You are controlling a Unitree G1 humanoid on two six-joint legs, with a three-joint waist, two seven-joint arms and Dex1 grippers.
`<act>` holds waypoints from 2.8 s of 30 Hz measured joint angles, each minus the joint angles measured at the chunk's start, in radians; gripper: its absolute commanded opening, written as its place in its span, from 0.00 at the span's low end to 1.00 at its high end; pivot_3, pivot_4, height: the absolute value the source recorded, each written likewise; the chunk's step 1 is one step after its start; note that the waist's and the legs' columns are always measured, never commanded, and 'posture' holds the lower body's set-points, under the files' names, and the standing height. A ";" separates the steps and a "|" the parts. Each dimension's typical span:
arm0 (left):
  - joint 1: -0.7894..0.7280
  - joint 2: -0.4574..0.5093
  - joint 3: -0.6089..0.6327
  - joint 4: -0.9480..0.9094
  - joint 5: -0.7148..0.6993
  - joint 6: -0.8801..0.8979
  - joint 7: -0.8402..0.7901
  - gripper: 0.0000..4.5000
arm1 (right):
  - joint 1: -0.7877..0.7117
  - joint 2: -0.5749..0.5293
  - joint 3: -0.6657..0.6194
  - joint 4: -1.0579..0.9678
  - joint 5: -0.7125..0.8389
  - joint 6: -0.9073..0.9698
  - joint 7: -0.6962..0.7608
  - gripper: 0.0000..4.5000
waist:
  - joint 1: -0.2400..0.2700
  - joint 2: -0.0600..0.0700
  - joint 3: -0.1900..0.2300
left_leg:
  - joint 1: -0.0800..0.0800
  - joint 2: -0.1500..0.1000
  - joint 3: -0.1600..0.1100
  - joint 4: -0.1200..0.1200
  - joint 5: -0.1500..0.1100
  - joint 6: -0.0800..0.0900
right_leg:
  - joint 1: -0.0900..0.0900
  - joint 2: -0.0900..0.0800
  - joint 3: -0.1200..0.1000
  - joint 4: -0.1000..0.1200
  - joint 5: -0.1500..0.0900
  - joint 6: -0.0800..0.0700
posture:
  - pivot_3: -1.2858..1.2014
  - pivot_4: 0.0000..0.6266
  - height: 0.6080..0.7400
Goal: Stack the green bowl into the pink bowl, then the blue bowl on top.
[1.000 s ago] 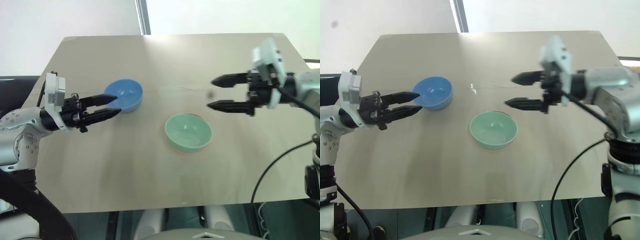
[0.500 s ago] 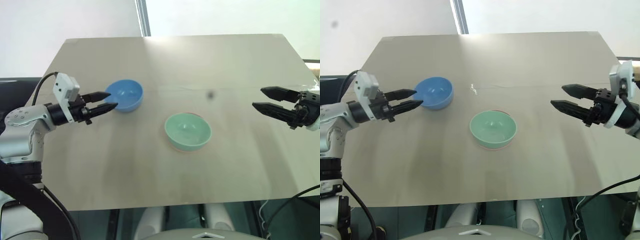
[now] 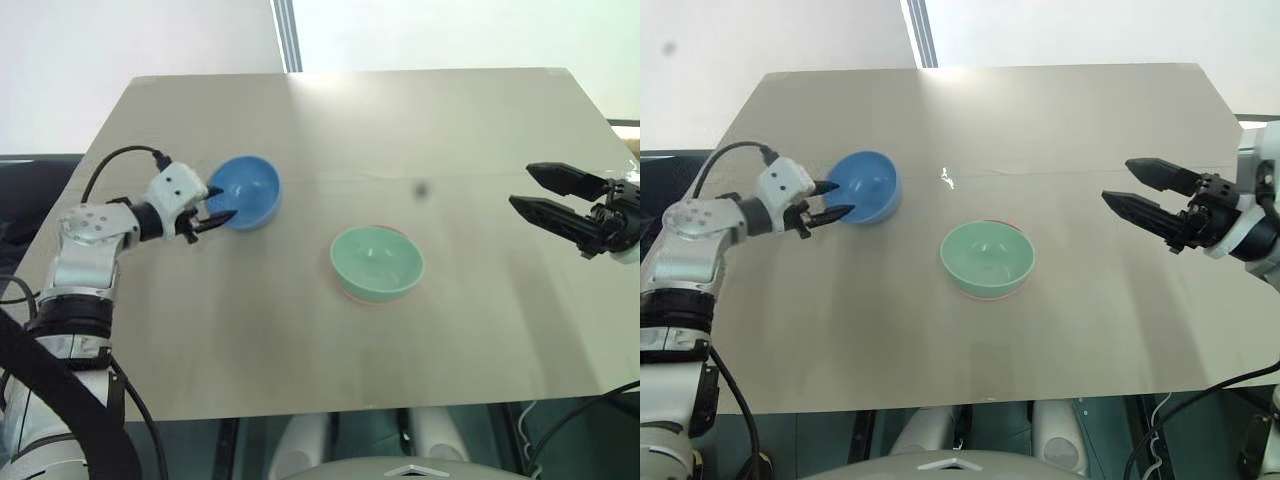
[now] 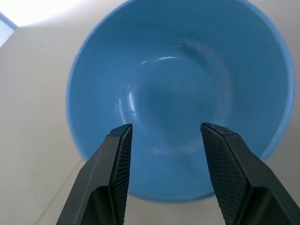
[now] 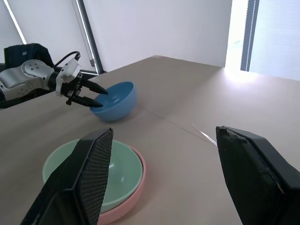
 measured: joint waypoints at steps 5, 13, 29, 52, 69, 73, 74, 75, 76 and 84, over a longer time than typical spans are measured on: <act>-0.026 -0.015 -0.044 0.052 0.052 -0.086 -0.004 0.55 | 0.015 -0.003 0.000 -0.001 0.006 -0.023 -0.017 0.85 | -0.001 0.000 0.000 | 0.000 0.000 0.000 0.001 0.000 0.000 | 0.000 0.000 0.000 0.001 0.000 0.000 | 0.52 0.24 1.00; -0.096 -0.014 -0.051 0.060 0.041 -0.143 -0.074 0.55 | 0.066 -0.007 0.000 -0.012 0.020 -0.056 -0.043 0.85 | -0.001 0.000 0.000 | -0.001 -0.001 -0.001 0.007 0.000 0.000 | 0.000 0.000 -0.001 0.005 0.000 0.000 | 0.52 0.24 1.00; -0.083 0.047 -0.039 -0.135 -0.053 -0.011 -0.240 0.55 | 0.073 -0.040 0.002 -0.004 0.027 -0.094 -0.047 0.85 | -0.002 0.000 0.000 | -0.001 -0.001 -0.001 0.010 0.000 0.000 | 0.000 0.001 0.000 0.008 0.000 0.000 | 0.52 0.24 1.00; -0.109 -0.014 -0.099 -0.008 0.067 -0.081 -0.145 0.99 | 0.070 -0.046 0.022 0.014 0.022 -0.127 -0.051 0.86 | -0.002 0.000 0.000 | -0.001 -0.001 -0.001 0.010 0.000 0.000 | 0.001 0.001 -0.001 0.008 0.000 0.000 | 0.52 0.24 1.00; -0.118 -0.019 -0.138 0.042 0.098 -0.108 -0.217 0.38 | 0.077 -0.061 0.021 0.014 0.022 -0.131 -0.057 0.86 | -0.001 0.000 0.000 | -0.001 -0.001 -0.001 0.010 0.000 0.000 | 0.001 0.001 -0.001 0.008 0.000 0.000 | 0.52 0.24 1.00; -0.118 -0.019 -0.138 0.042 0.098 -0.109 -0.219 0.06 | 0.077 -0.063 0.021 0.014 0.021 -0.140 -0.057 0.86 | -0.001 0.000 0.000 | -0.001 -0.001 -0.001 0.010 0.000 0.000 | 0.001 0.001 -0.001 0.008 0.000 0.000 | 0.52 0.24 1.00; -0.118 -0.019 -0.138 0.043 0.098 -0.108 -0.220 0.01 | 0.077 -0.063 0.021 0.014 0.021 -0.142 -0.057 0.86 | -0.001 0.000 0.000 | -0.001 -0.001 -0.001 0.010 0.000 0.000 | 0.001 0.001 -0.001 0.008 0.000 0.000 | 0.52 0.24 1.00; -0.117 -0.019 -0.138 0.044 0.098 -0.112 -0.221 0.01 | 0.076 -0.063 0.022 0.014 0.021 -0.147 -0.057 0.86 | -0.001 0.000 0.000 | -0.001 -0.001 -0.001 0.010 0.000 0.000 | 0.001 0.001 -0.001 0.008 0.000 0.000 | 0.52 0.24 1.00; -0.117 -0.019 -0.138 0.044 0.098 -0.112 -0.221 0.01 | 0.076 -0.064 0.021 0.015 0.020 -0.148 -0.057 0.86 | -0.001 0.000 0.000 | -0.001 -0.001 -0.001 0.010 0.000 0.000 | 0.001 0.001 -0.001 0.008 0.000 0.000 | 0.52 0.24 1.00; -0.117 -0.019 -0.138 0.045 0.097 -0.134 -0.221 0.01 | 0.075 -0.065 0.021 0.018 0.018 -0.158 -0.056 0.86 | -0.001 0.000 0.000 | -0.001 -0.001 -0.001 0.010 0.000 0.000 | 0.001 0.001 -0.001 0.008 0.000 0.000 | 0.52 0.24 1.00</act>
